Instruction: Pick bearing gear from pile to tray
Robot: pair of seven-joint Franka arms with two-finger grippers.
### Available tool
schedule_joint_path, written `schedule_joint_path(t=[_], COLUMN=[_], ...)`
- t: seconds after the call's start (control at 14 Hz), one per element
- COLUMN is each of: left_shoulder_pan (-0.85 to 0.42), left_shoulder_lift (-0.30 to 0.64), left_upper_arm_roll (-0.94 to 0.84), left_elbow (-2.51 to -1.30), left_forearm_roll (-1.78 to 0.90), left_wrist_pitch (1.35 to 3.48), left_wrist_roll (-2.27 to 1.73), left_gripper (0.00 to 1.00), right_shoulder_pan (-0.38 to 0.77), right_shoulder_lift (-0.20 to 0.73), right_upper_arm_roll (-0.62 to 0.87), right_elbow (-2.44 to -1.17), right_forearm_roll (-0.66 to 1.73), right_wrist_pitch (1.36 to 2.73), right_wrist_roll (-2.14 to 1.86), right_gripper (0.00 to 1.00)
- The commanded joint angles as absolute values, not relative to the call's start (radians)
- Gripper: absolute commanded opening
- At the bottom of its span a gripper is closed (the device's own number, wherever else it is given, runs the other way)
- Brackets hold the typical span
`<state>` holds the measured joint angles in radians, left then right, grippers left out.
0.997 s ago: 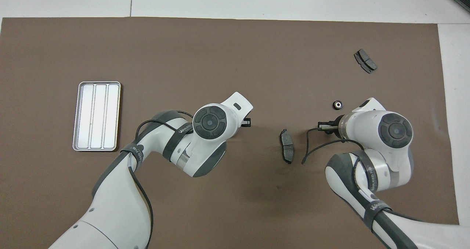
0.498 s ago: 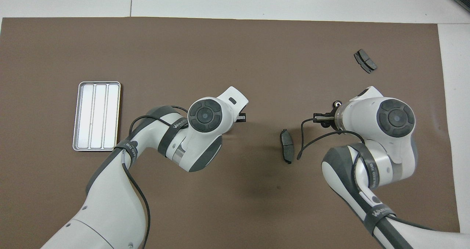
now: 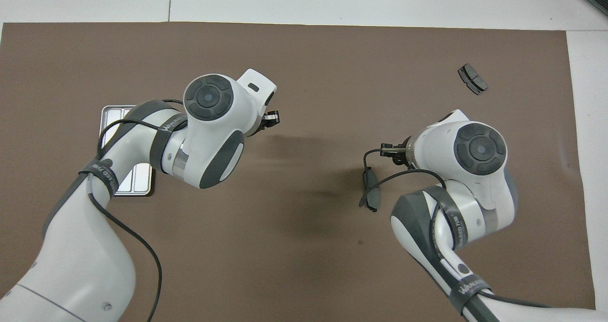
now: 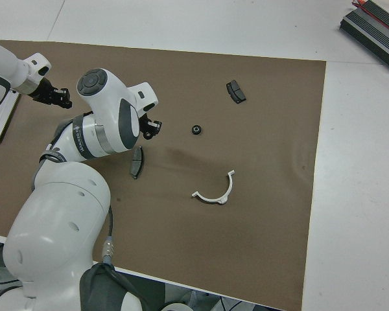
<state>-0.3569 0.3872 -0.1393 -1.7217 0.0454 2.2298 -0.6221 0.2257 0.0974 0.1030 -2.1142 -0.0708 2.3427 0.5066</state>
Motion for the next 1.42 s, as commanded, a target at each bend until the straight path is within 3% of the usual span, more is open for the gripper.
schedule_joint_path(t=[0.0,0.5,0.78,1.07,1.14,1.21,1.28,1.35], left_shoulder_pan=[-0.264,-0.077,0.081,0.144,0.149,0.149,0.147,0.147], left_shoulder_lift=[0.31,0.268,0.227,0.203,0.198,0.195,0.193,0.193], left_upper_arm_roll=[-0.149,-0.144,-0.144,-0.143,-0.143,-0.143,-0.143,-0.143], left_elbow=[-1.744,-1.805,-1.935,-2.028,-2.039,-2.043,-2.043,-2.043], left_forearm_roll=[0.048,0.046,0.046,0.046,0.046,0.046,0.046,0.046], left_wrist_pitch=[2.129,2.08,2.178,2.272,2.272,2.273,2.273,2.273], left_wrist_roll=[-0.524,-0.2,0.076,0.173,0.185,0.189,0.187,0.189], left_gripper=[0.0,0.0,0.0,0.01,0.03,0.07,0.21,0.38], right_shoulder_pan=[0.279,0.471,0.572,0.623,0.627,0.626,0.621,0.621], right_shoulder_lift=[0.156,0.29,0.392,0.452,0.454,0.454,0.454,0.454], right_upper_arm_roll=[0.106,0.106,0.104,0.104,0.104,0.104,0.104,0.104], right_elbow=[-2.024,-1.826,-1.735,-1.729,-1.729,-1.73,-1.735,-1.735], right_forearm_roll=[-0.066,-0.077,-0.086,-0.166,-0.17,-0.172,-0.175,-0.175], right_wrist_pitch=[2.316,2.301,2.306,2.321,2.318,2.316,2.319,2.319], right_wrist_roll=[0.598,0.856,0.98,1.107,1.115,1.114,1.108,1.114], right_gripper=[0.0,0.0,0.0,0.0,0.13,0.44,0.74,0.97])
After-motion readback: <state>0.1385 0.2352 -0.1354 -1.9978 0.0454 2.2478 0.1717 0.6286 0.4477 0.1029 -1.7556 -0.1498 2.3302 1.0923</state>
